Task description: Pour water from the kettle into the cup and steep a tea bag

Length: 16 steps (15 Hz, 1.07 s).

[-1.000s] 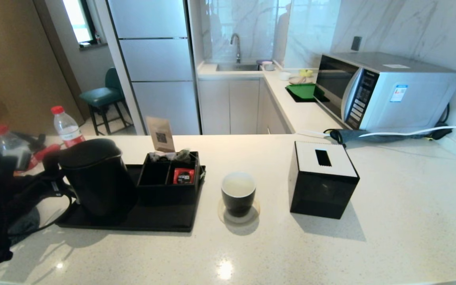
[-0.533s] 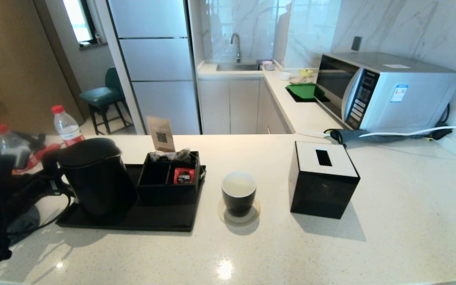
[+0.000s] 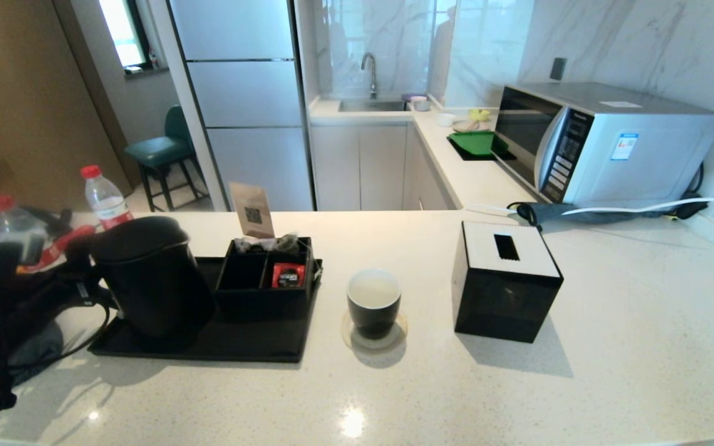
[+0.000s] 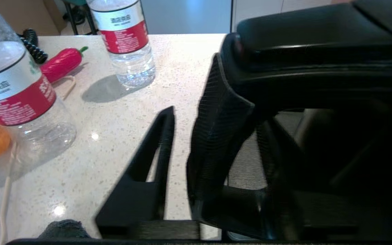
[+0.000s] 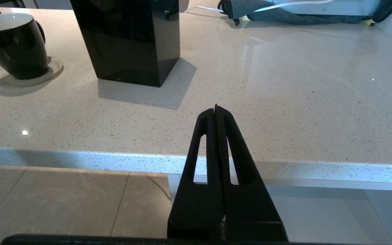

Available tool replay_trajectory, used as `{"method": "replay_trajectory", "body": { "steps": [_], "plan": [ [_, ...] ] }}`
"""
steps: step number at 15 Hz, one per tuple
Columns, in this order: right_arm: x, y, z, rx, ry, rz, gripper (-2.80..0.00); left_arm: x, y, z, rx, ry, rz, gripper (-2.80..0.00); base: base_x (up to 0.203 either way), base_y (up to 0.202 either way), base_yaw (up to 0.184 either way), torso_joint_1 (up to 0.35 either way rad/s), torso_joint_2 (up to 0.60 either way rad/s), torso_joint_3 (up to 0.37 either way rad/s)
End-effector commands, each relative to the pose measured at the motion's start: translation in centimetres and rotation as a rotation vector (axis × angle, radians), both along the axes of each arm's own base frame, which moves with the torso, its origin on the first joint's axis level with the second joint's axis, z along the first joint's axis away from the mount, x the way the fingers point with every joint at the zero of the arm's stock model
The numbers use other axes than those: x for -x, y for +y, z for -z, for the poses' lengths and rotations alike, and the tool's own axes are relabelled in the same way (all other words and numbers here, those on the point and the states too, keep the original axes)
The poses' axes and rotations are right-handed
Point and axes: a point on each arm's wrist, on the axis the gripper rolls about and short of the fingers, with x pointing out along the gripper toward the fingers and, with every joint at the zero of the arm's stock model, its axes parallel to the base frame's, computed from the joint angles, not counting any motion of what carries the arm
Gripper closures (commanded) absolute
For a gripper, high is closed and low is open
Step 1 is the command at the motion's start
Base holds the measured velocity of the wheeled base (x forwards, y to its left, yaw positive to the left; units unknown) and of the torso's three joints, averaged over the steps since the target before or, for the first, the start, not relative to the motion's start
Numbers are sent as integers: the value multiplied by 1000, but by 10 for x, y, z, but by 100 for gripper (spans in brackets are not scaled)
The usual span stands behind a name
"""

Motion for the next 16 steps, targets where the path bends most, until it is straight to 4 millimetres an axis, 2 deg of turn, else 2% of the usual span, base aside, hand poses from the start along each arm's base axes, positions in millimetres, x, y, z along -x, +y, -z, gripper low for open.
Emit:
{"method": "replay_trajectory", "body": {
  "steps": [1,10,16],
  "plan": [
    [0,0,0,1,0,-1,0,1,-1,-4,-19,-34,4,-280,0,0,0,0,0,0],
    [0,0,0,1,2,-1,0,-2,0,-1,-19,-31,10,-280,0,0,0,0,0,0],
    [0,0,0,1,2,-1,0,-18,8,2,-34,-59,12,-280,0,0,0,0,0,0]
  ]
}}
